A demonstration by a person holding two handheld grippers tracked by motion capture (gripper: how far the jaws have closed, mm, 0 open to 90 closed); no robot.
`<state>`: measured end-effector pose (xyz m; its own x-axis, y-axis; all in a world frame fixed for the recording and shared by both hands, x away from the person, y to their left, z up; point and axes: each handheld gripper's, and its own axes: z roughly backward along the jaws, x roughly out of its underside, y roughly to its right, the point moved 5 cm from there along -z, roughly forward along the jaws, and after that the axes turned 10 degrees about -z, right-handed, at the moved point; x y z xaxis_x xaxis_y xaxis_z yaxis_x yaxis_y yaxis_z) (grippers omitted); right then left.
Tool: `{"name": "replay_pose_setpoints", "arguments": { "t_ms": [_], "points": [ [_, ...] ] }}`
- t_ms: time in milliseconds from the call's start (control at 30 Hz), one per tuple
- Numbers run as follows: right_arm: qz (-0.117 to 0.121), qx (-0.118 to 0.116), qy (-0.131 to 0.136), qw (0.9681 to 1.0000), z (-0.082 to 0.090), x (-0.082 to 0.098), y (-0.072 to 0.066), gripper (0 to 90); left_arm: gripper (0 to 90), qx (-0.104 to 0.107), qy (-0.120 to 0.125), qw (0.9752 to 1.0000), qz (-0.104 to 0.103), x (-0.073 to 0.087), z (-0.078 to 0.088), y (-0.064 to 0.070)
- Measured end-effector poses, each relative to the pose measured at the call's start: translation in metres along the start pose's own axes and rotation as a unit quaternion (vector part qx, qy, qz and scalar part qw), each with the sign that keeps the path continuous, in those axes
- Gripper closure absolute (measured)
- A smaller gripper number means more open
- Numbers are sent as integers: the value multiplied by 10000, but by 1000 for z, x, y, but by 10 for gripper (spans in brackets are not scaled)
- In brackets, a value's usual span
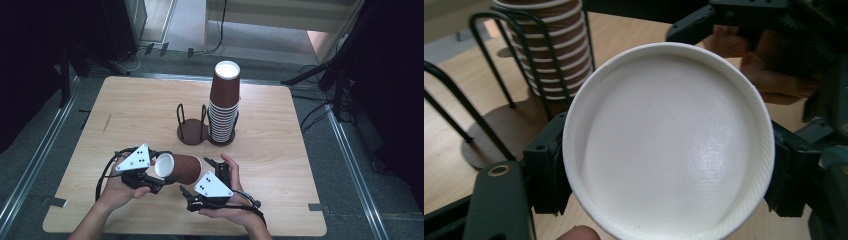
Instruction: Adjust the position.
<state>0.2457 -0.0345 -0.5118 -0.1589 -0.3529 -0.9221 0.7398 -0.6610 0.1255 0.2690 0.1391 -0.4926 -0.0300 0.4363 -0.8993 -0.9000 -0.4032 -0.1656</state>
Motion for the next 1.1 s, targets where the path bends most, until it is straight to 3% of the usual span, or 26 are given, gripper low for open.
{"name": "replay_pose_setpoints", "arguments": {
  "t_ms": [133, 233, 500, 633, 767, 867, 1033, 1100],
  "points": [
    [-37, 14, 54, 10000, 3, -3, 0, 0, 236, -292, 32, 9993, 251, 0, 2, -6],
    [-60, 20, 75, 10000, 4, -6, 0, 0, 236, -249, 254, 9986, 385, -1, 7, -9],
    [-219, 217, 126, 9994, 6, -10, 6, 0, 236, -521, 538, 9962, 442, -4, 17, -15],
    [-341, 280, 108, 9990, 7, -10, 10, 0, 236, -773, 788, 9928, 465, -6, 22, -18],
    [-438, 363, 65, 9984, 6, -9, 13, 0, 235, -896, 925, 9906, 453, -7, 24, -19],
    [-633, 503, 112, 9967, 3, -7, 17, 0, 234, -1014, 1023, 9885, 452, -7, 25, -20],
    [-917, 912, 229, 9913, -1, -5, 24, 0, 235, -1154, 1205, 9843, 581, -7, 29, -24],
    [-1071, 969, 261, 9892, -2, -5, 26, 0, 235, -1208, 1256, 9829, 600, -7, 30, -26]
  ]
}}
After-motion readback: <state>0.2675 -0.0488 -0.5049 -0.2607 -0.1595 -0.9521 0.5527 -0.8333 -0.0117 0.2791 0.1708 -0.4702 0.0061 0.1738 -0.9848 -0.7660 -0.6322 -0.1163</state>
